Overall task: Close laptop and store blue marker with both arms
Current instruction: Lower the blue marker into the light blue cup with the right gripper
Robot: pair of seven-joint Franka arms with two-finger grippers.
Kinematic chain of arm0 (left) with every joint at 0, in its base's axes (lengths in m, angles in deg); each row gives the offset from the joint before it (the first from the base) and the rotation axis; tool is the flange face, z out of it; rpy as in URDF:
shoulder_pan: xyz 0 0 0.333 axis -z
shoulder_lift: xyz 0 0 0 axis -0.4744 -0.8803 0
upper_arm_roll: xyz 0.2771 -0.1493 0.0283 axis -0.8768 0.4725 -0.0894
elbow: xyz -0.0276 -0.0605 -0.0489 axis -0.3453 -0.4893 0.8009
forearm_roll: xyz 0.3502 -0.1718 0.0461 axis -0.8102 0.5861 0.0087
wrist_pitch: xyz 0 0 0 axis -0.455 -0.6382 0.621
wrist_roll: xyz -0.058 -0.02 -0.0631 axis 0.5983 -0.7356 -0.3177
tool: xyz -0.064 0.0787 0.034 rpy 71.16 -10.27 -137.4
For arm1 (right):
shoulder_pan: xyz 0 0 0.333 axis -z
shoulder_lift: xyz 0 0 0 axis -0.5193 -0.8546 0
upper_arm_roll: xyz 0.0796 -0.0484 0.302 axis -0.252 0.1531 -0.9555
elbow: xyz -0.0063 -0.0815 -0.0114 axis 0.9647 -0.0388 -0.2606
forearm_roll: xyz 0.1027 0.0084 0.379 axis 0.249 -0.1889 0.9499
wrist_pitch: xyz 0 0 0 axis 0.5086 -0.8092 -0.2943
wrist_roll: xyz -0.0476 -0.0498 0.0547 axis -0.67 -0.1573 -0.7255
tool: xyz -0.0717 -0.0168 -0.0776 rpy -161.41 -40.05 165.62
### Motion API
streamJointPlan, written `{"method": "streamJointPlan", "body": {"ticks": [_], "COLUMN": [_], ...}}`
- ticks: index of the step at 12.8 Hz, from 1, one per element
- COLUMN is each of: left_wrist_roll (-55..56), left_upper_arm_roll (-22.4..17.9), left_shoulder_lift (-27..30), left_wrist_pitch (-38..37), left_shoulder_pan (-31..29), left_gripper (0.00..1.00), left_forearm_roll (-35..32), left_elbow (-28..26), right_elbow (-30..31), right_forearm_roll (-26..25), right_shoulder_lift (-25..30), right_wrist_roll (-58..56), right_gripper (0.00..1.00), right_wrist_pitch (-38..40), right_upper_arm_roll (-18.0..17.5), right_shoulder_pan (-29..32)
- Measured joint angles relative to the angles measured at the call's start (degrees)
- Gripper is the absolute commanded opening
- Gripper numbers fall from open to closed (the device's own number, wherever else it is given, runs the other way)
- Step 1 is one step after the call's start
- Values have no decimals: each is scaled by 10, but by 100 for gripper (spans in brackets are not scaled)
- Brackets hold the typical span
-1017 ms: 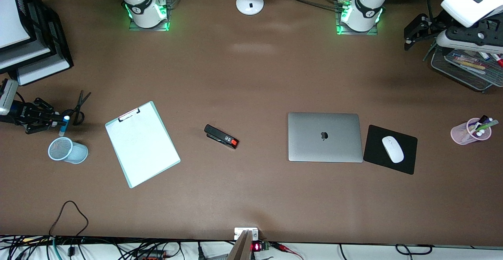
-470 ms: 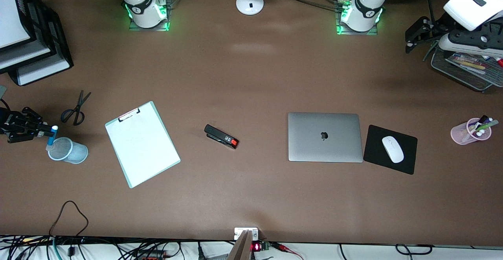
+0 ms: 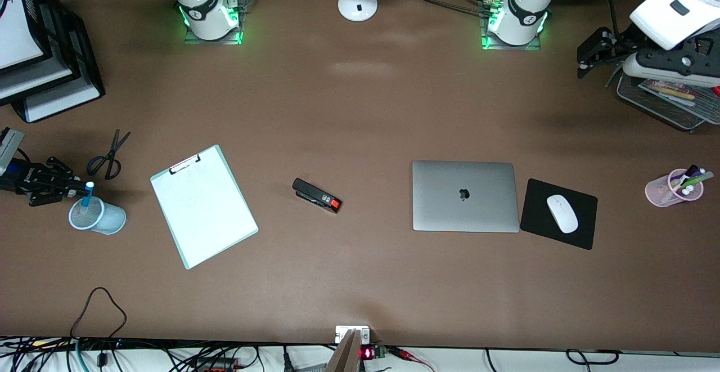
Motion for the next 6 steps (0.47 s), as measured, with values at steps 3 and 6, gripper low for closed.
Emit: {"method": "streamJointPlan", "body": {"ticks": [3, 6], "left_wrist_roll": [0, 6], "left_upper_arm_roll": [0, 5], "left_shoulder_lift": [-9, -10], "left_wrist_pitch": [0, 0], "left_shoulder_pan": [0, 2], "left_gripper": [100, 100], "left_forearm_roll": [0, 0], "left_elbow": [-2, -3], "right_elbow": [-1, -17], "right_forearm_roll": [3, 5], "right_shoulder_lift": [-13, -37], "right_wrist_roll": [0, 0], "right_gripper": [4, 4], "right_wrist_pitch": [-1, -1], "right_upper_arm_roll": [0, 0], "right_shoulder_pan": [3, 11]}}
